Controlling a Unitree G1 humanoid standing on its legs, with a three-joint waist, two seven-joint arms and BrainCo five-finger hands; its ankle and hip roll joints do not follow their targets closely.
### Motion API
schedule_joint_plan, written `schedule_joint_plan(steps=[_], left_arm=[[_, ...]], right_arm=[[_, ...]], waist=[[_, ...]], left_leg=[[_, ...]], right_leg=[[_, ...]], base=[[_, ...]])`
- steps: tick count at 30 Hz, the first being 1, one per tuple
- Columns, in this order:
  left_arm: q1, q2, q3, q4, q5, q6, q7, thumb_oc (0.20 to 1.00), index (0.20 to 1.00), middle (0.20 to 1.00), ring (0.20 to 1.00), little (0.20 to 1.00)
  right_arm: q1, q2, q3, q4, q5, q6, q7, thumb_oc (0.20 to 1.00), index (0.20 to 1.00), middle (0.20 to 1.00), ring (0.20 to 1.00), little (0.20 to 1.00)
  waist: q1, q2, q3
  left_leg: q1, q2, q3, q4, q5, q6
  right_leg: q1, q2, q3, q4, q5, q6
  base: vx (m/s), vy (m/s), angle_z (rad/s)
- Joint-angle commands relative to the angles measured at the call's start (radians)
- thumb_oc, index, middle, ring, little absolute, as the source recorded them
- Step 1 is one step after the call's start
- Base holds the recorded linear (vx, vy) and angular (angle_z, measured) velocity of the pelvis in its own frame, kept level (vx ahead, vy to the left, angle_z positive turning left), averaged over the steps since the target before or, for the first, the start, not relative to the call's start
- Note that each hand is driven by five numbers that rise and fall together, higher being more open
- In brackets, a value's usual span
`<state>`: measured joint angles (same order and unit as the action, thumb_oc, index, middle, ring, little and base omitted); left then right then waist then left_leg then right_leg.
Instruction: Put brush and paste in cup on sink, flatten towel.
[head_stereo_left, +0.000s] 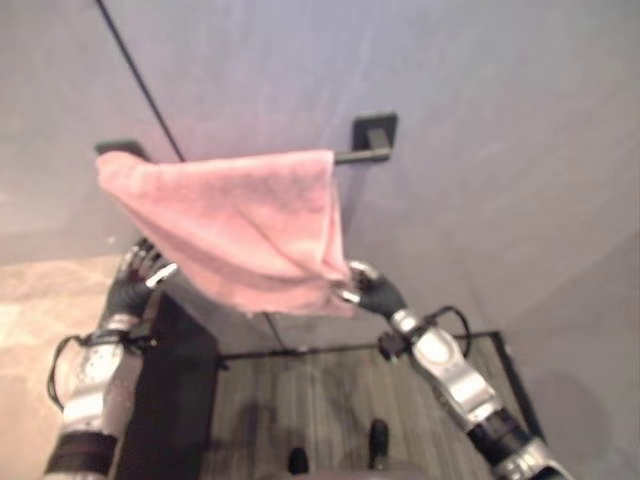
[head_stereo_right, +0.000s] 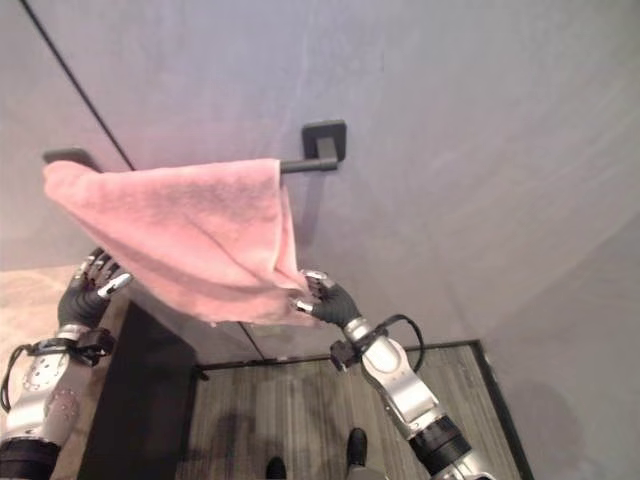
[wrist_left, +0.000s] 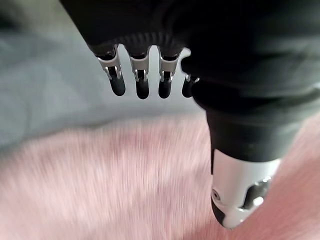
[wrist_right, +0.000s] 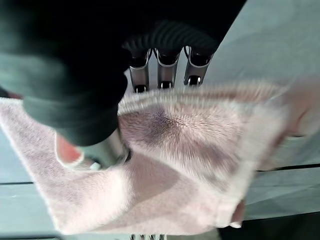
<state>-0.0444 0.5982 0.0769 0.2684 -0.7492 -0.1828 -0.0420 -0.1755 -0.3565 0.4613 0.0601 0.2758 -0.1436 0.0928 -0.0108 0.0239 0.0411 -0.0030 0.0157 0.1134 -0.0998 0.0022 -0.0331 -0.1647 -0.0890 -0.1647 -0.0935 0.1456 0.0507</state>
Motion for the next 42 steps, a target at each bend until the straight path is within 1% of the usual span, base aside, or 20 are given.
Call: schedule_joint_plan(steps=[1,6,7,8,9,10,12,13,15,21,23,25,26,29,30,31,33,36,42], left_arm=[[-0.100,0.098,0.011,0.024,-0.027,-0.059,0.016,1.000,1.000,1.000,1.000,1.000],[-0.165,0.121,0.001,0.055,-0.048,-0.070,0.032,1.000,1.000,1.000,1.000,1.000],[-0.171,0.132,0.000,0.056,-0.053,-0.070,0.029,0.821,0.821,0.821,0.821,0.821],[-0.171,0.132,0.000,0.057,-0.053,-0.070,0.029,0.774,0.774,0.774,0.774,0.774],[-0.171,0.132,0.000,0.057,-0.053,-0.070,0.029,0.683,0.683,0.683,0.683,0.683],[-0.168,0.143,0.011,0.048,-0.052,-0.073,0.026,0.511,0.511,0.511,0.511,0.511],[-0.164,0.145,0.016,0.046,-0.051,-0.073,0.025,0.432,0.432,0.432,0.432,0.432],[-0.152,0.152,0.022,0.041,-0.048,-0.073,0.018,0.325,0.325,0.325,0.325,0.325],[-0.144,0.154,0.028,0.035,-0.043,-0.073,0.016,0.200,0.200,0.200,0.200,0.200],[-0.095,0.177,0.043,0.011,-0.020,-0.064,-0.004,0.200,0.200,0.200,0.200,0.200],[-0.089,0.192,0.042,0.006,-0.016,-0.062,-0.012,0.200,0.200,0.200,0.200,0.200],[-0.092,0.206,0.033,0.010,-0.030,-0.058,-0.022,0.200,0.200,0.200,0.200,0.200],[-0.093,0.206,0.033,0.011,-0.030,-0.058,-0.022,0.200,0.200,0.200,0.200,0.200],[-0.111,0.215,0.012,0.013,-0.043,-0.051,-0.024,0.200,0.200,0.200,0.200,0.200],[-0.130,0.226,-0.010,0.016,-0.046,-0.044,-0.022,0.200,0.200,0.200,0.200,0.200],[-0.131,0.226,-0.010,0.017,-0.046,-0.045,-0.022,0.200,0.200,0.200,0.200,0.200],[-0.150,0.238,-0.026,0.020,-0.048,-0.039,-0.018,0.200,0.200,0.200,0.200,0.200],[-0.176,0.252,-0.042,0.022,-0.047,-0.030,-0.007,0.200,0.200,0.200,0.200,0.200],[-0.191,0.246,-0.055,0.019,-0.045,-0.026,-0.004,0.200,0.200,0.200,0.200,0.200]], right_arm=[[-0.068,0.017,0.023,-0.046,0.012,-0.041,0.004,1.000,1.000,1.000,1.000,1.000],[-0.098,0.016,0.044,-0.043,0.019,-0.041,0.003,1.000,1.000,1.000,1.000,1.000],[-0.100,0.018,0.049,-0.040,0.021,-0.040,0.005,1.000,1.000,1.000,1.000,1.000],[-0.100,0.018,0.049,-0.039,0.021,-0.040,0.005,1.000,1.000,1.000,1.000,1.000],[-0.100,0.018,0.049,-0.039,0.021,-0.040,0.005,1.000,1.000,1.000,1.000,1.000],[-0.099,0.018,0.051,-0.029,0.022,-0.040,0.009,1.000,1.000,1.000,1.000,1.000],[-0.097,0.018,0.052,-0.026,0.021,-0.040,0.010,1.000,1.000,1.000,1.000,1.000],[-0.093,0.015,0.051,-0.028,0.023,-0.040,0.015,1.000,1.000,1.000,1.000,1.000],[-0.089,0.013,0.049,-0.031,0.021,-0.040,0.018,1.000,1.000,1.000,1.000,1.000],[-0.109,0.009,0.044,-0.032,0.032,-0.033,0.031,1.000,1.000,1.000,1.000,1.000],[-0.157,0.004,0.048,-0.023,0.032,-0.027,0.026,1.000,1.000,1.000,1.000,1.000],[-0.255,0.008,0.062,-0.001,0.035,-0.019,0.007,1.000,1.000,1.000,1.000,1.000],[-0.256,0.008,0.063,0.000,0.035,-0.020,0.006,1.000,1.000,1.000,1.000,1.000],[-0.331,0.040,0.086,0.035,0.117,0.002,0.000,1.000,1.000,1.000,1.000,1.000],[-0.384,0.049,0.107,0.049,0.168,0.012,-0.004,1.000,1.000,1.000,1.000,1.000],[-0.385,0.049,0.106,0.050,0.168,0.012,-0.004,1.000,1.000,1.000,1.000,1.000],[-0.424,0.051,0.120,0.072,0.214,0.030,-0.012,1.000,1.000,1.000,1.000,1.000],[-0.486,0.046,0.145,0.083,0.230,0.048,-0.017,1.000,1.000,1.000,1.000,1.000],[-0.511,0.045,0.156,0.100,0.243,0.059,-0.020,1.000,1.000,1.000,1.000,1.000]], waist=[[-0.001,-0.005,0.012],[-0.004,-0.014,0.015],[-0.004,-0.017,0.012],[-0.004,-0.017,0.013],[-0.004,-0.017,0.013],[-0.003,-0.019,0.011],[-0.003,-0.019,0.011],[-0.002,-0.019,0.009],[-0.001,-0.019,0.008],[0.008,-0.015,-0.003],[0.015,-0.014,-0.009],[0.025,-0.015,-0.015],[0.025,-0.015,-0.014],[0.036,-0.020,-0.016],[0.041,-0.023,-0.018],[0.042,-0.024,-0.018],[0.046,-0.028,-0.019],[0.052,-0.038,-0.017],[0.056,-0.045,-0.014]], left_leg=[[0.010,-0.025,-0.003,0.013,-0.091,0.063],[-0.007,-0.020,0.002,0.013,-0.087,0.060],[-0.006,-0.018,0.002,0.013,-0.089,0.060],[-0.006,-0.018,0.002,0.013,-0.089,0.060],[-0.006,-0.018,0.002,0.013,-0.089,0.060],[0.000,-0.017,0.002,0.013,-0.093,0.058],[0.003,-0.017,0.002,0.013,-0.094,0.058],[0.008,-0.016,0.001,0.013,-0.096,0.057],[0.012,-0.016,0.002,0.013,-0.098,0.057],[0.031,-0.014,-0.003,0.013,-0.104,0.056],[0.035,-0.014,-0.002,0.013,-0.106,0.056],[0.035,-0.016,-0.003,0.013,-0.106,0.057],[0.035,-0.016,-0.003,0.013,-0.106,0.057],[0.034,-0.018,-0.002,0.013,-0.106,0.057],[0.032,-0.020,-0.002,0.013,-0.106,0.058],[0.033,-0.020,-0.002,0.013,-0.106,0.058],[0.031,-0.021,-0.002,0.013,-0.105,0.059],[0.027,-0.022,-0.003,0.013,-0.103,0.060],[0.023,-0.023,-0.007,0.013,-0.101,0.060]], right_leg=[[0.092,-0.108,-0.039,0.006,-0.088,0.115],[0.069,-0.101,-0.032,0.006,-0.084,0.117],[0.071,-0.099,-0.031,0.006,-0.087,0.117],[0.071,-0.099,-0.031,0.006,-0.087,0.117],[0.071,-0.099,-0.031,0.006,-0.087,0.117],[0.077,-0.098,-0.031,0.006,-0.090,0.117],[0.080,-0.097,-0.031,0.006,-0.091,0.118],[0.084,-0.095,-0.031,0.006,-0.094,0.119],[0.088,-0.095,-0.032,0.006,-0.095,0.119],[0.111,-0.096,-0.040,0.006,-0.103,0.119],[0.116,-0.097,-0.043,0.006,-0.105,0.120],[0.114,-0.099,-0.041,0.006,-0.104,0.121],[0.114,-0.099,-0.041,0.006,-0.103,0.121],[0.109,-0.100,-0.037,0.006,-0.099,0.121],[0.108,-0.100,-0.036,0.006,-0.097,0.120],[0.108,-0.100,-0.036,0.006,-0.097,0.120],[0.107,-0.100,-0.036,0.006,-0.096,0.119],[0.105,-0.101,-0.037,0.006,-0.092,0.118],[0.104,-0.101,-0.036,0.006,-0.091,0.116]], base=[[0.02,0.022,-0.15],[0.04,0.005,-0.02],[0.06,-0.006,0.00],[0.04,-0.006,0.00],[0.06,-0.007,-0.01],[0.06,-0.007,-0.01],[0.07,-0.011,-0.01],[0.05,-0.011,-0.01],[0.04,-0.008,-0.01],[0.03,-0.005,0.00],[0.00,0.000,0.00],[0.00,0.000,0.00],[0.00,0.000,0.00],[0.00,0.000,0.00],[0.00,0.000,0.00],[0.00,0.000,0.00],[0.00,0.000,0.00],[-0.01,0.003,0.00],[0.00,0.000,0.00]])
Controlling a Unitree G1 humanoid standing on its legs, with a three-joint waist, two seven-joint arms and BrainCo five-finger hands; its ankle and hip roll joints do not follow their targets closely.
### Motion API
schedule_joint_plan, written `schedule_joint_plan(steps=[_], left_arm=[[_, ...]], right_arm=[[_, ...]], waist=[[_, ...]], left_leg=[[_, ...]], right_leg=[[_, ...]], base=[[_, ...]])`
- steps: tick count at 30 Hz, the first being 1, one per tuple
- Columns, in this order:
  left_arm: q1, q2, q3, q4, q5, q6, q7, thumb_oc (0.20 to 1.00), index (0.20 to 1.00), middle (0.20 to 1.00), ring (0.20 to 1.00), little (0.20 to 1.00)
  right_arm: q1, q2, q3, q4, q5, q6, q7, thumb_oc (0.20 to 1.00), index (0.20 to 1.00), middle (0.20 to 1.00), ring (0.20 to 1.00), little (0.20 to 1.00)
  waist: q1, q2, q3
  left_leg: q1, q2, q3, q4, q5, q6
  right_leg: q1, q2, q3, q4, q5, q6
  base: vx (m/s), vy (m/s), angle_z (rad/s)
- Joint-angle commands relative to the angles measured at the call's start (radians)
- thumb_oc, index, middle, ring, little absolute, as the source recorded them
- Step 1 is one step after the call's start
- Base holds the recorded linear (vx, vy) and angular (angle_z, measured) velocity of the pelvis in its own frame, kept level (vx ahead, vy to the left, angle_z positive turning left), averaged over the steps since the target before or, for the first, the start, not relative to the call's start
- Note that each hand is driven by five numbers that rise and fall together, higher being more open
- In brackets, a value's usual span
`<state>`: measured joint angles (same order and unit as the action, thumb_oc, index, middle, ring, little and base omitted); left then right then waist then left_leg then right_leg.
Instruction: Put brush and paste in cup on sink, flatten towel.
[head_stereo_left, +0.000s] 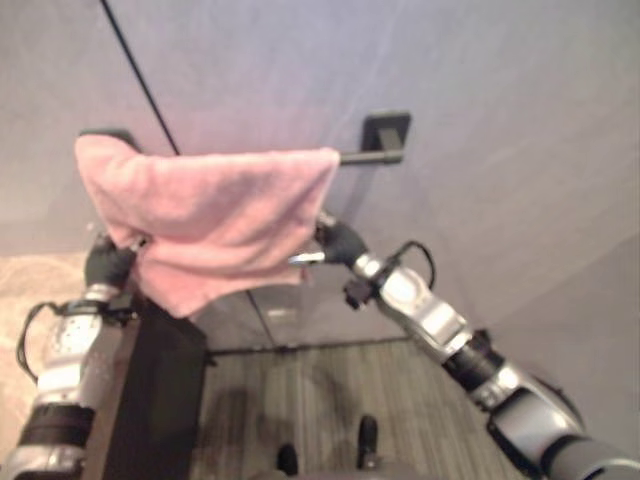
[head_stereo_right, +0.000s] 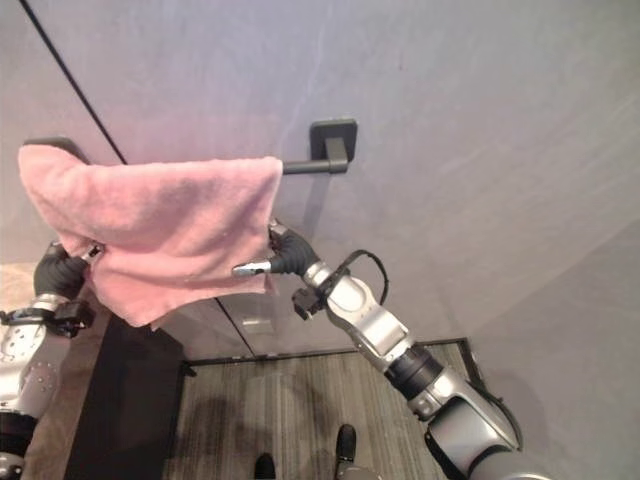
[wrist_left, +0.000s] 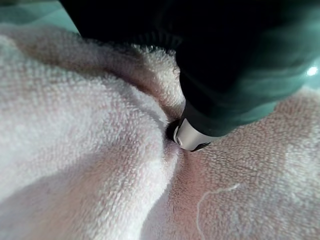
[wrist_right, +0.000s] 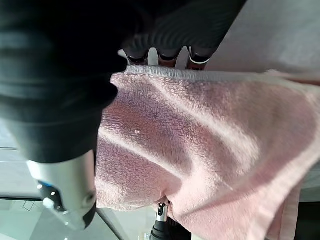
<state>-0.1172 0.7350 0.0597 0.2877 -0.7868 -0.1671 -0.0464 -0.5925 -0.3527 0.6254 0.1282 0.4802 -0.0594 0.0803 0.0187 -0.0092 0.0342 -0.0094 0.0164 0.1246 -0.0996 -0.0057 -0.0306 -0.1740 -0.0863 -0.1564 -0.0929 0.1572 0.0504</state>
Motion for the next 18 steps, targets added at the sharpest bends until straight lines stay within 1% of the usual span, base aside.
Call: schedule_joint_plan(steps=[1,2,3,4,6,7,8,9,10,11,12,13,14,15,16,17,18], left_arm=[[-0.117,0.108,-0.038,-0.004,-0.007,-0.042,0.000,0.200,0.200,0.200,0.200,0.200],[-0.118,0.108,-0.037,-0.006,-0.006,-0.042,-0.001,0.200,0.200,0.200,0.200,0.200],[-0.112,0.099,-0.030,-0.013,-0.005,-0.044,0.000,0.200,0.200,0.200,0.200,0.200],[-0.112,0.099,-0.030,-0.013,-0.005,-0.044,0.000,0.200,0.200,0.200,0.200,0.200],[-0.111,0.094,-0.026,-0.020,0.005,-0.046,0.003,0.200,0.200,0.200,0.200,0.200],[-0.107,0.091,-0.016,-0.041,0.012,-0.051,0.009,0.200,0.200,0.200,0.200,0.200],[-0.100,0.090,-0.002,-0.066,0.011,-0.058,0.011,0.200,0.200,0.200,0.200,0.200],[-0.060,0.039,0.020,-0.107,-0.033,-0.054,-0.009,0.200,0.200,0.200,0.200,0.200],[-0.054,0.059,-0.010,-0.101,0.057,-0.046,-0.010,0.200,0.200,0.200,0.200,0.200],[-0.062,0.075,-0.001,-0.142,0.093,-0.052,0.010,0.200,0.200,0.200,0.200,0.200],[-0.056,0.066,0.018,-0.176,0.046,-0.062,0.005,0.200,0.200,0.200,0.200,0.200],[-0.037,-0.002,0.030,-0.210,-0.023,-0.075,-0.013,0.200,0.200,0.200,0.200,0.200],[-0.042,-0.010,0.032,-0.220,0.026,-0.083,0.005,0.200,0.200,0.200,0.200,0.200],[-0.033,-0.016,0.046,-0.269,0.051,-0.088,0.013,0.200,0.200,0.200,0.200,0.200],[-0.016,-0.030,0.063,-0.311,0.044,-0.095,0.007,0.200,0.200,0.200,0.200,0.200],[0.010,-0.057,0.057,-0.341,0.045,-0.093,-0.008,0.200,0.200,0.200,0.200,0.200],[0.011,-0.057,0.058,-0.342,0.045,-0.092,-0.008,0.200,0.200,0.200,0.200,0.200]], right_arm=[[-0.095,0.041,-0.009,0.032,0.038,-0.025,-0.005,0.887,0.887,0.887,0.887,0.887],[-0.096,0.039,-0.008,0.030,0.038,-0.024,-0.004,0.758,0.758,0.758,0.758,0.758],[-0.091,0.032,-0.020,0.023,0.036,-0.025,-0.003,0.520,0.520,0.520,0.520,0.520],[-0.091,0.032,-0.020,0.023,0.036,-0.025,-0.003,0.482,0.482,0.482,0.482,0.482],[-0.083,0.028,-0.030,0.016,0.034,-0.025,-0.004,0.332,0.332,0.332,0.332,0.332],[-0.076,0.021,-0.044,0.002,0.032,-0.028,-0.009,0.307,0.307,0.307,0.307,0.307],[-0.071,0.010,-0.057,-0.018,0.027,-0.031,-0.008,0.213,0.213,0.213,0.213,0.213],[-0.041,0.004,-0.091,-0.050,0.021,-0.044,-0.005,0.200,0.200,0.200,0.200,0.200],[-0.032,0.006,-0.106,-0.028,-0.009,-0.040,-0.016,0.200,0.200,0.200,0.200,0.200],[-0.032,-0.001,-0.118,-0.051,-0.019,-0.039,-0.023,0.200,0.200,0.200,0.200,0.200],[-0.028,-0.006,-0.129,-0.093,-0.007,-0.046,-0.013,0.200,0.200,0.200,0.200,0.200],[-0.016,-0.011,-0.152,-0.112,-0.024,-0.061,-0.019,0.200,0.200,0.200,0.200,0.200],[-0.012,-0.006,-0.167,-0.118,-0.017,-0.066,-0.029,0.200,0.200,0.200,0.200,0.200],[-0.009,-0.006,-0.181,-0.144,-0.008,-0.072,-0.025,0.200,0.200,0.200,0.200,0.200],[-0.001,-0.006,-0.190,-0.161,-0.004,-0.078,-0.017,0.200,0.200,0.200,0.200,0.200],[0.016,-0.007,-0.201,-0.146,-0.020,-0.076,-0.016,0.200,0.200,0.200,0.200,0.200],[0.017,-0.007,-0.201,-0.146,-0.020,-0.076,-0.016,0.200,0.200,0.200,0.200,0.200]], waist=[[0.027,-0.013,-0.006],[0.027,-0.013,-0.006],[0.025,-0.014,-0.006],[0.025,-0.014,-0.006],[0.025,-0.014,-0.007],[0.025,-0.014,-0.007],[0.025,-0.013,-0.007],[0.022,-0.013,-0.006],[0.021,-0.009,-0.007],[0.024,-0.007,-0.007],[0.023,-0.006,-0.007],[0.020,-0.007,-0.010],[0.019,-0.007,-0.010],[0.019,-0.006,-0.010],[0.020,-0.006,-0.010],[0.019,-0.006,-0.010],[0.019,-0.006,-0.011]], left_leg=[[0.029,-0.023,-0.019,0.012,-0.093,0.058],[0.029,-0.023,-0.018,0.012,-0.092,0.058],[0.029,-0.022,-0.019,0.012,-0.092,0.057],[0.029,-0.022,-0.019,0.012,-0.092,0.057],[0.031,-0.022,-0.019,0.012,-0.093,0.057],[0.033,-0.021,-0.020,0.012,-0.094,0.057],[0.034,-0.021,-0.021,0.012,-0.094,0.058],[0.036,-0.020,-0.020,0.012,-0.097,0.059],[0.038,-0.020,-0.018,0.012,-0.096,0.059],[0.038,-0.019,-0.019,0.012,-0.094,0.058],[0.037,-0.019,-0.020,0.012,-0.093,0.058],[0.037,-0.019,-0.023,0.012,-0.096,0.058],[0.038,-0.018,-0.022,0.012,-0.096,0.058],[0.038,-0.017,-0.022,0.012,-0.096,0.058],[0.038,-0.017,-0.023,0.012,-0.097,0.058],[0.039,-0.017,-0.025,0.012,-0.098,0.058],[0.039,-0.017,-0.025,0.012,-0.098,0.058]], right_leg=[[0.113,-0.103,-0.045,0.006,-0.102,0.116],[0.112,-0.103,-0.045,0.006,-0.102,0.116],[0.113,-0.103,-0.045,0.006,-0.102,0.115],[0.113,-0.103,-0.045,0.006,-0.102,0.115],[0.116,-0.102,-0.046,0.006,-0.104,0.115],[0.118,-0.101,-0.048,0.006,-0.104,0.114],[0.119,-0.101,-0.047,0.006,-0.105,0.114],[0.121,-0.101,-0.048,0.006,-0.107,0.114],[0.121,-0.101,-0.045,0.006,-0.106,0.112],[0.122,-0.101,-0.047,0.006,-0.107,0.111],[0.121,-0.100,-0.047,0.006,-0.107,0.111],[0.120,-0.100,-0.046,0.006,-0.110,0.111],[0.121,-0.100,-0.046,0.006,-0.110,0.109],[0.122,-0.100,-0.048,0.006,-0.111,0.108],[0.122,-0.100,-0.050,0.006,-0.112,0.107],[0.123,-0.099,-0.052,0.006,-0.114,0.105],[0.123,-0.099,-0.051,0.006,-0.114,0.105]], base=[[0.00,0.000,0.00],[0.00,0.000,0.00],[0.00,0.000,0.00],[0.00,0.000,0.00],[0.00,0.000,0.00],[0.00,0.000,0.00],[0.00,0.000,0.00],[0.00,0.000,0.00],[0.00,0.000,0.00],[0.00,0.000,0.00],[-0.02,-0.030,-0.02],[0.00,0.000,0.00],[-0.01,-0.033,0.01],[0.00,0.000,0.00],[-0.02,-0.042,0.01],[-0.02,-0.035,-0.01],[-0.02,-0.037,0.00]])
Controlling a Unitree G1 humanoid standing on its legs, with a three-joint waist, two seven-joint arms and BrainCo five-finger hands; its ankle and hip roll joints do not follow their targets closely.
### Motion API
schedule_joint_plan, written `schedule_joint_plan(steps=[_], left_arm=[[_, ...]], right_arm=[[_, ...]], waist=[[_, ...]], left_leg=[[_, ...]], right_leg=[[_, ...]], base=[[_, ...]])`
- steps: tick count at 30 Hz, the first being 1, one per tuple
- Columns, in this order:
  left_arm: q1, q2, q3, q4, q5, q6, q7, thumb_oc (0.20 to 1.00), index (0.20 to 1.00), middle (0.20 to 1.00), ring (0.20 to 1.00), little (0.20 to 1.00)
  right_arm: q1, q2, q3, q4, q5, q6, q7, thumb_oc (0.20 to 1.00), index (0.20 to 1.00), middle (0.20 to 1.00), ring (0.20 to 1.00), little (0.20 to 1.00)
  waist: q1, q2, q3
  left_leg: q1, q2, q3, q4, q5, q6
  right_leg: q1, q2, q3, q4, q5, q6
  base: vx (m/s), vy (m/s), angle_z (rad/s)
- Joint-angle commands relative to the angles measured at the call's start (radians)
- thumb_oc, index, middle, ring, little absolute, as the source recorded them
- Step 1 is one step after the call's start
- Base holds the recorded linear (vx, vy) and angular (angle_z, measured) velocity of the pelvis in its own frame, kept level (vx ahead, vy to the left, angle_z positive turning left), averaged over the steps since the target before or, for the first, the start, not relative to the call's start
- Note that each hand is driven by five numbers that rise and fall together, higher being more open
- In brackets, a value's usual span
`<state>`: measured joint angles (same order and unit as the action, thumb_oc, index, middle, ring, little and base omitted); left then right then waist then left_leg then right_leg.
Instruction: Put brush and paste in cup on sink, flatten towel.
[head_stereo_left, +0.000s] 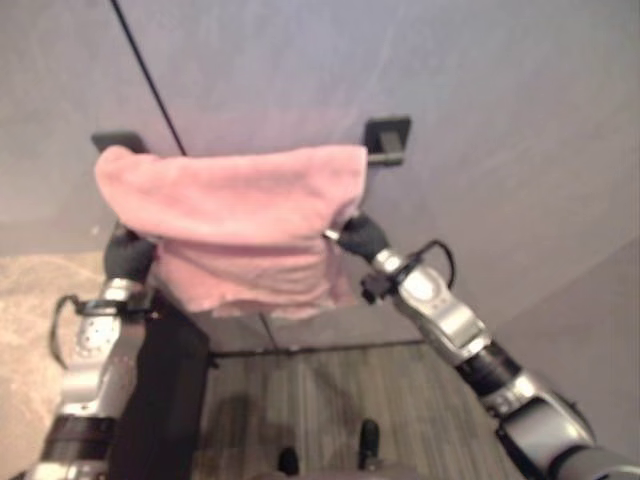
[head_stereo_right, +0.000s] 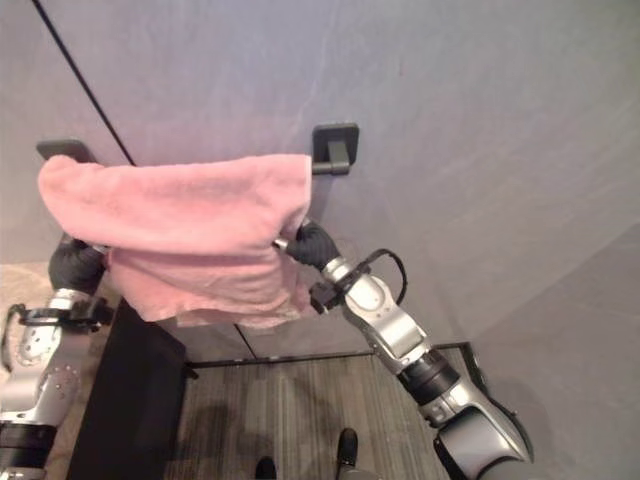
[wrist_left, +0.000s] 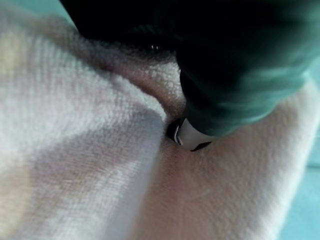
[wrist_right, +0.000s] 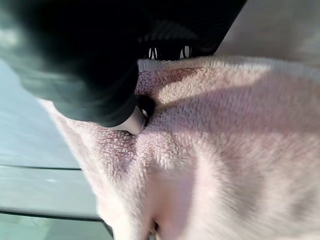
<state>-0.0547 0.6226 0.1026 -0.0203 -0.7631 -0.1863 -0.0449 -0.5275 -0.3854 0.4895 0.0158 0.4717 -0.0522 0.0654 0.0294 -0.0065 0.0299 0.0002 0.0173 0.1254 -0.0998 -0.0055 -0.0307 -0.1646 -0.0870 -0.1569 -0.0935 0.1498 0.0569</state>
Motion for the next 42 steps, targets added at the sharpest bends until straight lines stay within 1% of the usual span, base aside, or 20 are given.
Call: schedule_joint_plan(steps=[1,2,6,7,8,9,10,11,13,15,19,21,24,25,26,27,28,29,36,42], left_arm=[[-0.046,0.059,0.009,-0.028,0.047,-0.068,-0.010,0.200,0.200,0.200,0.200,0.200],[-0.030,0.070,0.009,-0.032,0.083,-0.058,-0.008,0.200,0.200,0.200,0.200,0.200],[-0.015,0.062,0.036,-0.049,0.079,-0.062,-0.001,0.200,0.200,0.200,0.200,0.200],[0.000,0.050,0.022,-0.043,0.075,-0.053,-0.011,0.200,0.200,0.200,0.200,0.200],[-0.011,0.070,0.024,-0.058,0.117,-0.055,0.004,0.200,0.200,0.200,0.200,0.200],[-0.011,0.070,0.023,-0.059,0.118,-0.054,0.005,0.200,0.200,0.200,0.200,0.200],[-0.008,0.084,0.036,-0.105,0.098,-0.061,-0.020,0.200,0.200,0.200,0.200,0.200],[0.002,0.061,0.036,-0.096,0.037,-0.061,-0.037,0.200,0.200,0.200,0.200,0.200],[0.001,0.055,0.009,-0.040,0.093,-0.053,-0.021,0.200,0.200,0.200,0.200,0.200],[-0.001,0.051,0.002,-0.028,0.109,-0.039,0.003,0.200,0.200,0.200,0.200,0.200],[0.042,0.042,0.010,-0.046,0.107,-0.029,-0.011,0.200,0.200,0.200,0.200,0.200],[0.070,0.050,0.005,-0.036,0.164,-0.012,-0.013,0.200,0.200,0.200,0.200,0.200],[0.104,0.059,0.006,-0.022,0.182,0.005,-0.018,0.200,0.200,0.200,0.200,0.200],[0.118,0.071,-0.004,-0.013,0.198,0.017,-0.028,0.294,0.294,0.294,0.294,0.294],[0.135,0.073,-0.015,0.013,0.195,0.029,-0.038,0.570,0.570,0.570,0.570,0.570],[0.139,0.071,-0.016,0.027,0.201,0.031,-0.039,1.000,1.000,1.000,1.000,1.000],[0.138,0.071,-0.016,0.027,0.201,0.031,-0.039,1.000,1.000,1.000,1.000,1.000],[0.143,0.061,-0.016,0.050,0.199,0.032,-0.035,1.000,1.000,1.000,1.000,1.000],[0.168,0.046,0.023,0.141,0.236,0.040,-0.005,1.000,1.000,1.000,1.000,1.000],[0.183,-0.001,-0.002,0.308,0.264,0.056,-0.015,1.000,1.000,1.000,1.000,1.000]], right_arm=[[-0.041,0.026,-0.066,-0.024,-0.015,-0.079,-0.002,0.200,0.200,0.200,0.200,0.200],[-0.033,0.027,-0.059,-0.024,-0.007,-0.064,0.008,0.200,0.200,0.200,0.200,0.200],[-0.025,0.016,-0.068,-0.050,-0.006,-0.060,0.014,0.200,0.200,0.200,0.200,0.200],[-0.019,0.018,-0.074,-0.041,-0.014,-0.062,0.011,0.200,0.200,0.200,0.200,0.200],[-0.020,0.017,-0.078,-0.040,-0.022,-0.063,0.002,0.200,0.200,0.200,0.200,0.200],[-0.020,0.017,-0.078,-0.040,-0.022,-0.063,0.002,0.200,0.200,0.200,0.200,0.200],[-0.025,0.016,-0.087,-0.050,-0.018,-0.070,0.006,0.200,0.200,0.200,0.200,0.200],[-0.021,0.022,-0.085,-0.042,-0.032,-0.079,0.011,0.200,0.200,0.200,0.200,0.200],[-0.021,0.031,-0.069,0.006,-0.048,-0.063,0.000,0.200,0.200,0.200,0.200,0.200],[-0.027,0.026,-0.061,-0.004,-0.052,-0.050,0.003,0.200,0.200,0.200,0.200,0.200],[-0.018,0.015,-0.084,-0.020,-0.076,-0.051,-0.001,0.200,0.200,0.200,0.200,0.200],[-0.013,0.010,-0.100,-0.037,-0.084,-0.053,-0.004,0.200,0.200,0.200,0.200,0.200],[-0.006,0.015,-0.101,-0.021,-0.099,-0.051,-0.007,0.200,0.200,0.200,0.200,0.200],[-0.002,0.017,-0.096,-0.010,-0.111,-0.040,-0.011,0.200,0.200,0.200,0.200,0.200],[0.007,0.020,-0.091,-0.003,-0.108,-0.032,-0.005,0.241,0.241,0.241,0.241,0.241],[0.008,0.018,-0.088,0.005,-0.113,-0.028,-0.001,0.507,0.507,0.507,0.507,0.507],[0.008,0.018,-0.088,0.005,-0.113,-0.028,-0.001,0.686,0.686,0.686,0.686,0.686],[0.010,0.019,-0.087,0.016,-0.119,-0.026,-0.001,1.000,1.000,1.000,1.000,1.000],[0.012,0.011,-0.100,0.108,-0.198,-0.021,-0.024,1.000,1.000,1.000,1.000,1.000],[0.067,-0.031,-0.127,0.192,-0.256,-0.016,-0.023,1.000,1.000,1.000,1.000,1.000]], waist=[[0.008,-0.008,-0.007],[0.011,-0.006,-0.007],[0.011,-0.003,-0.010],[0.010,-0.001,-0.010],[0.010,0.001,-0.011],[0.010,0.001,-0.010],[0.011,0.002,-0.009],[0.010,0.001,-0.010],[0.009,0.000,-0.011],[0.012,0.003,-0.009],[0.010,0.008,-0.009],[0.009,0.011,-0.008],[0.013,0.015,-0.009],[0.015,0.017,-0.008],[0.015,0.020,-0.009],[0.015,0.021,-0.010],[0.015,0.021,-0.010],[0.015,0.023,-0.011],[0.027,0.031,-0.023],[0.015,0.036,-0.026]], left_leg=[[0.030,-0.018,-0.026,0.013,-0.098,0.058],[0.030,-0.017,-0.027,0.013,-0.097,0.056],[0.029,-0.015,-0.034,0.013,-0.095,0.053],[0.027,-0.014,-0.038,0.013,-0.094,0.052],[0.025,-0.013,-0.040,0.013,-0.092,0.052],[0.025,-0.013,-0.041,0.013,-0.091,0.052],[0.021,-0.012,-0.043,0.013,-0.090,0.051],[0.020,-0.013,-0.045,0.013,-0.090,0.051],[0.020,-0.012,-0.045,0.013,-0.089,0.050],[0.016,-0.011,-0.050,0.013,-0.084,0.050],[0.014,-0.012,-0.054,0.013,-0.083,0.051],[0.013,-0.011,-0.053,0.013,-0.083,0.051],[0.011,-0.011,-0.052,0.013,-0.080,0.051],[0.010,-0.010,-0.050,0.013,-0.078,0.050],[0.009,-0.008,-0.046,0.013,-0.075,0.048],[0.008,-0.007,-0.045,0.013,-0.073,0.047],[0.008,-0.007,-0.045,0.013,-0.073,0.047],[0.007,-0.006,-0.044,0.013,-0.071,0.044],[0.000,0.008,-0.032,0.013,-0.056,0.033],[0.010,0.022,-0.030,0.013,-0.050,0.022]], right_leg=[[0.114,-0.097,-0.050,0.006,-0.107,0.098],[0.118,-0.095,-0.051,0.006,-0.109,0.095],[0.124,-0.094,-0.060,0.006,-0.113,0.092],[0.125,-0.093,-0.063,0.006,-0.114,0.091],[0.126,-0.092,-0.065,0.006,-0.114,0.089],[0.126,-0.092,-0.066,0.006,-0.114,0.089],[0.124,-0.092,-0.068,0.006,-0.114,0.089],[0.124,-0.093,-0.069,0.006,-0.115,0.089],[0.125,-0.092,-0.070,0.006,-0.115,0.088],[0.124,-0.091,-0.073,0.006,-0.114,0.085],[0.127,-0.093,-0.079,0.006,-0.112,0.084],[0.124,-0.092,-0.079,0.006,-0.112,0.084],[0.121,-0.092,-0.076,0.006,-0.110,0.084],[0.119,-0.091,-0.074,0.006,-0.109,0.084],[0.117,-0.090,-0.072,0.006,-0.108,0.084],[0.116,-0.090,-0.072,0.006,-0.108,0.084],[0.116,-0.090,-0.072,0.006,-0.108,0.084],[0.115,-0.089,-0.073,0.006,-0.109,0.084],[0.105,-0.081,-0.068,0.006,-0.111,0.080],[0.119,-0.070,-0.072,0.006,-0.120,0.071]], base=[[-0.02,-0.042,0.00],[-0.02,-0.043,0.00],[-0.02,-0.032,0.02],[-0.04,-0.044,0.09],[-0.03,-0.031,0.10],[-0.03,-0.015,0.11],[-0.03,-0.014,0.10],[-0.04,-0.024,0.12],[-0.04,-0.033,0.08],[-0.04,-0.033,0.02],[0.00,0.000,0.00],[0.00,0.000,0.00],[0.00,0.000,0.00],[-0.03,-0.032,0.00],[-0.05,-0.046,0.01],[-0.03,-0.034,0.00],[-0.03,-0.031,-0.01],[-0.06,-0.061,-0.02],[-0.05,-0.069,-0.02],[-0.03,-0.075,0.01]])
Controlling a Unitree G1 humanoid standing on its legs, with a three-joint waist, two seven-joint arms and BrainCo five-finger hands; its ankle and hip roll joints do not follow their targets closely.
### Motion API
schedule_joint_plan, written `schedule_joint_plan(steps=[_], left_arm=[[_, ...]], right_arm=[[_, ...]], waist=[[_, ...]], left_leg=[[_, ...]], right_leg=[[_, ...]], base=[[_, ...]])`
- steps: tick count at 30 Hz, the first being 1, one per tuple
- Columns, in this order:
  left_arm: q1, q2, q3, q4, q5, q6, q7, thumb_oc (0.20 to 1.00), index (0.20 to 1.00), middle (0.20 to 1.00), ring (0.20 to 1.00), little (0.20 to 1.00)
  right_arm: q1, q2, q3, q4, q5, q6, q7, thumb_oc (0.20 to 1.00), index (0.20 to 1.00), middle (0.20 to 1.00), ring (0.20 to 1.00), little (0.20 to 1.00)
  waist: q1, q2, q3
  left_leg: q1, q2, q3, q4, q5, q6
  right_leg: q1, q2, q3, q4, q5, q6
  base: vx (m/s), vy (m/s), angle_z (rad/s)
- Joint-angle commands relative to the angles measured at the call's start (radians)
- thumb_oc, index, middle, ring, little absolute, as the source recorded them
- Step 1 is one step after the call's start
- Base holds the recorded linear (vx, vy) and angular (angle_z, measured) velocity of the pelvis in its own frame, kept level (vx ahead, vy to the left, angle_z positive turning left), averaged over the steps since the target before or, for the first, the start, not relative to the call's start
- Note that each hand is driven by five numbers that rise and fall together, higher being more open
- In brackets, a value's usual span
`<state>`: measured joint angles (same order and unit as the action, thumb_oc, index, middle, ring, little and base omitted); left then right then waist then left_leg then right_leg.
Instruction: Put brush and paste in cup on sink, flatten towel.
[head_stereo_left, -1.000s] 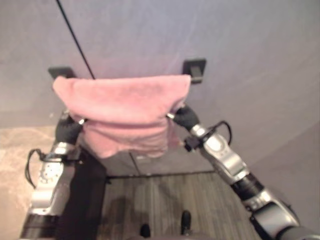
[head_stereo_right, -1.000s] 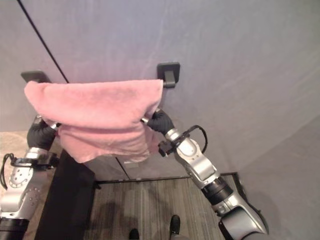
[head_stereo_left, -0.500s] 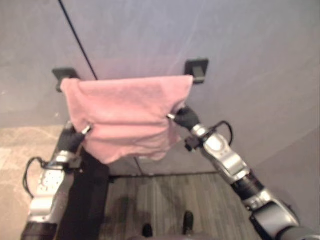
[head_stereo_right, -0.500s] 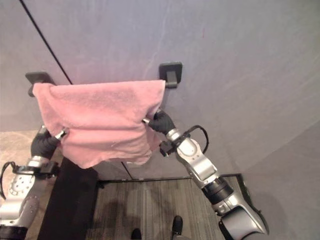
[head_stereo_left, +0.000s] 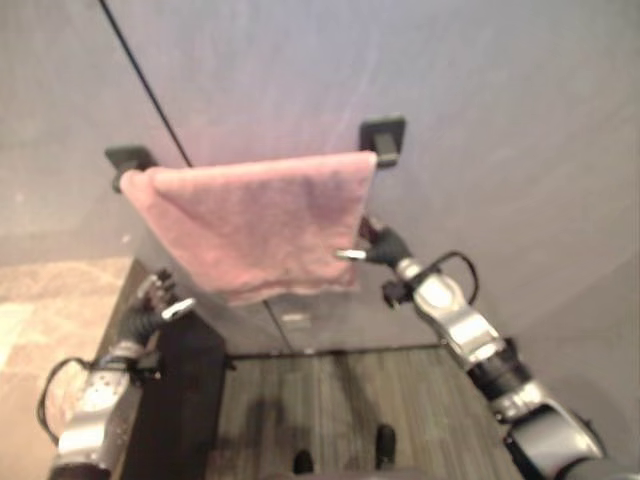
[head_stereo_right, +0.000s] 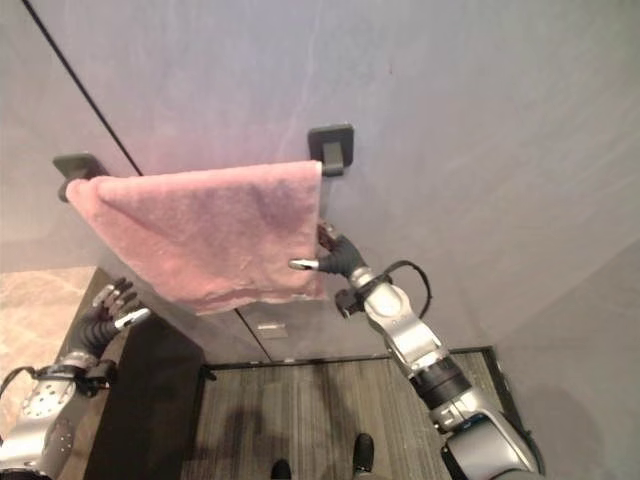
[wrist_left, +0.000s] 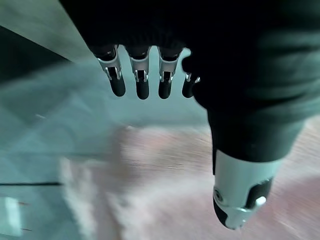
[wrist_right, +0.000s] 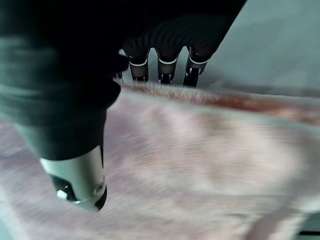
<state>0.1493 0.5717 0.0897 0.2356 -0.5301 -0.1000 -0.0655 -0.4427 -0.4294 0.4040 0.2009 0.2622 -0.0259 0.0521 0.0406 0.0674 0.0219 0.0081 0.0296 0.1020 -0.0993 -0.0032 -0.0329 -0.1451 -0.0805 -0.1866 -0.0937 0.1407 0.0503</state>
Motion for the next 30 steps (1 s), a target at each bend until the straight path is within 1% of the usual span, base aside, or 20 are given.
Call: schedule_joint_plan(steps=[1,2,3,4,5,8,10,13,14,15,16,17,18,21,22,23,24,27,30], left_arm=[[-0.024,0.026,-0.009,0.146,0.075,-0.021,0.010,1.000,1.000,1.000,1.000,1.000],[-0.027,0.008,-0.021,0.183,0.086,-0.015,0.009,1.000,1.000,1.000,1.000,1.000],[-0.028,0.007,-0.022,0.184,0.086,-0.015,0.009,1.000,1.000,1.000,1.000,1.000],[-0.038,-0.037,-0.046,0.302,0.111,-0.005,0.006,1.000,1.000,1.000,1.000,1.000],[-0.039,-0.038,-0.047,0.303,0.111,-0.006,0.006,1.000,1.000,1.000,1.000,1.000],[-0.054,-0.104,-0.083,0.442,0.163,0.006,0.003,1.000,1.000,1.000,1.000,1.000],[-0.066,-0.141,-0.098,0.537,0.186,0.011,0.010,1.000,1.000,1.000,1.000,1.000],[-0.104,-0.187,-0.138,0.712,0.287,0.013,0.045,1.000,1.000,1.000,1.000,1.000],[-0.109,-0.201,-0.136,0.753,0.284,0.016,0.054,1.000,1.000,1.000,1.000,1.000],[-0.126,-0.218,-0.136,0.826,0.300,0.021,0.066,1.000,1.000,1.000,1.000,1.000],[-0.126,-0.218,-0.136,0.826,0.300,0.021,0.066,1.000,1.000,1.000,1.000,1.000],[-0.136,-0.227,-0.142,0.867,0.317,0.023,0.073,1.000,1.000,1.000,1.000,1.000],[-0.152,-0.248,-0.156,0.952,0.362,0.032,0.088,1.000,1.000,1.000,1.000,1.000],[-0.161,-0.272,-0.135,1.058,0.359,0.053,0.107,1.000,1.000,1.000,1.000,1.000],[-0.159,-0.286,-0.137,1.117,0.379,0.067,0.107,1.000,1.000,1.000,1.000,1.000],[-0.159,-0.285,-0.137,1.117,0.379,0.067,0.107,1.000,1.000,1.000,1.000,1.000],[-0.159,-0.290,-0.140,1.137,0.397,0.072,0.111,1.000,1.000,1.000,1.000,1.000],[-0.134,-0.299,-0.149,1.197,0.457,0.092,0.091,1.000,1.000,1.000,1.000,1.000],[-0.121,-0.297,-0.138,1.199,0.458,0.087,0.082,1.000,1.000,1.000,1.000,1.000]], right_arm=[[0.014,-0.006,-0.054,0.059,-0.065,-0.041,-0.011,1.000,1.000,1.000,1.000,1.000],[0.033,-0.019,-0.057,0.080,-0.080,-0.041,-0.007,1.000,1.000,1.000,1.000,1.000],[0.033,-0.019,-0.057,0.080,-0.080,-0.041,-0.006,1.000,1.000,1.000,1.000,1.000],[0.088,-0.045,-0.070,0.121,-0.112,-0.035,-0.002,1.000,1.000,1.000,1.000,1.000],[0.089,-0.046,-0.070,0.120,-0.112,-0.034,-0.001,1.000,1.000,1.000,1.000,1.000],[0.198,-0.077,-0.118,0.151,-0.134,-0.032,0.007,1.000,1.000,1.000,1.000,1.000],[0.240,-0.074,-0.144,0.221,-0.144,-0.036,-0.006,1.000,1.000,1.000,1.000,1.000],[0.264,-0.065,-0.141,0.393,-0.183,-0.041,-0.036,1.000,1.000,1.000,1.000,1.000],[0.269,-0.060,-0.137,0.421,-0.186,-0.040,-0.040,1.000,1.000,1.000,1.000,1.000],[0.265,-0.056,-0.119,0.489,-0.203,-0.039,-0.040,1.000,1.000,1.000,1.000,1.000],[0.264,-0.056,-0.119,0.489,-0.203,-0.039,-0.040,1.000,1.000,1.000,1.000,1.000],[0.260,-0.049,-0.102,0.542,-0.211,-0.038,-0.037,1.000,1.000,1.000,1.000,1.000],[0.255,-0.028,-0.082,0.672,-0.216,-0.035,-0.042,1.000,1.000,1.000,1.000,1.000],[0.249,0.031,-0.076,0.905,-0.221,-0.024,-0.042,1.000,1.000,1.000,1.000,1.000],[0.248,0.059,-0.069,1.023,-0.256,-0.009,-0.034,1.000,1.000,1.000,1.000,1.000],[0.248,0.059,-0.069,1.023,-0.256,-0.010,-0.034,1.000,1.000,1.000,1.000,1.000],[0.253,0.069,-0.073,1.064,-0.268,-0.006,-0.030,1.000,1.000,1.000,1.000,1.000],[0.290,0.082,-0.065,1.186,-0.385,0.027,0.000,1.000,1.000,1.000,1.000,1.000],[0.309,0.082,-0.079,1.189,-0.381,0.028,0.010,1.000,1.000,1.000,1.000,1.000]], waist=[[-0.004,-0.038,-0.021],[-0.006,-0.038,-0.022],[-0.006,-0.038,-0.022],[-0.016,-0.038,-0.024],[-0.015,-0.038,-0.024],[-0.031,-0.040,-0.028],[-0.040,-0.041,-0.029],[-0.050,-0.046,-0.033],[-0.051,-0.048,-0.035],[-0.053,-0.049,-0.035],[-0.053,-0.050,-0.037],[-0.055,-0.052,-0.039],[-0.056,-0.054,-0.043],[-0.052,-0.058,-0.048],[-0.047,-0.060,-0.054],[-0.047,-0.060,-0.054],[-0.046,-0.060,-0.056],[-0.041,-0.062,-0.062],[-0.037,-0.065,-0.065]], left_leg=[[0.008,0.013,-0.003,0.012,-0.052,0.022],[0.011,0.015,-0.001,0.012,-0.052,0.021],[0.011,0.016,-0.001,0.012,-0.053,0.021],[0.017,0.019,0.004,0.012,-0.051,0.018],[0.016,0.019,0.005,0.012,-0.052,0.018],[0.021,0.024,0.005,0.012,-0.051,0.015],[0.025,0.027,0.003,0.012,-0.052,0.014],[0.025,0.029,0.002,0.012,-0.050,0.010],[0.025,0.029,0.002,0.012,-0.050,0.009],[0.027,0.031,0.002,0.012,-0.050,0.007],[0.025,0.030,0.002,0.012,-0.049,0.008],[0.024,0.031,0.000,0.012,-0.049,0.007],[0.022,0.031,-0.005,0.012,-0.048,0.005],[0.022,0.031,-0.014,0.012,-0.048,0.004],[0.019,0.029,-0.022,0.012,-0.047,0.005],[0.019,0.029,-0.022,0.012,-0.047,0.005],[0.019,0.029,-0.025,0.012,-0.048,0.006],[0.019,0.027,-0.036,0.012,-0.051,0.006],[0.017,0.025,-0.043,0.012,-0.050,0.007]], right_leg=[[0.103,-0.072,-0.040,0.006,-0.114,0.076],[0.104,-0.071,-0.039,0.006,-0.116,0.075],[0.104,-0.071,-0.039,0.006,-0.116,0.075],[0.106,-0.066,-0.035,0.006,-0.118,0.074],[0.105,-0.066,-0.035,0.006,-0.118,0.074],[0.109,-0.061,-0.037,0.006,-0.123,0.072],[0.116,-0.058,-0.039,0.006,-0.126,0.071],[0.117,-0.056,-0.042,0.006,-0.128,0.070],[0.117,-0.056,-0.043,0.006,-0.128,0.070],[0.120,-0.054,-0.045,0.006,-0.130,0.070],[0.118,-0.055,-0.045,0.006,-0.129,0.070],[0.118,-0.054,-0.046,0.006,-0.130,0.070],[0.120,-0.054,-0.048,0.006,-0.132,0.069],[0.125,-0.053,-0.056,0.006,-0.134,0.069],[0.127,-0.056,-0.062,0.006,-0.135,0.068],[0.126,-0.056,-0.062,0.006,-0.135,0.068],[0.128,-0.056,-0.065,0.006,-0.136,0.068],[0.134,-0.058,-0.075,0.006,-0.138,0.067],[0.137,-0.059,-0.080,0.006,-0.138,0.067]], base=[[-0.02,-0.078,0.01],[-0.01,-0.054,0.01],[0.00,-0.044,0.00],[0.00,0.000,0.00],[0.00,-0.040,-0.04],[0.01,-0.020,-0.05],[0.01,-0.014,0.02],[0.01,-0.016,-0.04],[0.00,0.000,0.00],[0.00,0.000,0.00],[0.00,0.000,0.00],[0.00,0.000,0.00],[0.00,0.000,0.00],[0.01,-0.015,0.09],[0.01,-0.010,0.05],[0.01,-0.007,0.08],[0.01,-0.007,0.13],[0.02,-0.011,0.13],[0.02,-0.011,0.05]])
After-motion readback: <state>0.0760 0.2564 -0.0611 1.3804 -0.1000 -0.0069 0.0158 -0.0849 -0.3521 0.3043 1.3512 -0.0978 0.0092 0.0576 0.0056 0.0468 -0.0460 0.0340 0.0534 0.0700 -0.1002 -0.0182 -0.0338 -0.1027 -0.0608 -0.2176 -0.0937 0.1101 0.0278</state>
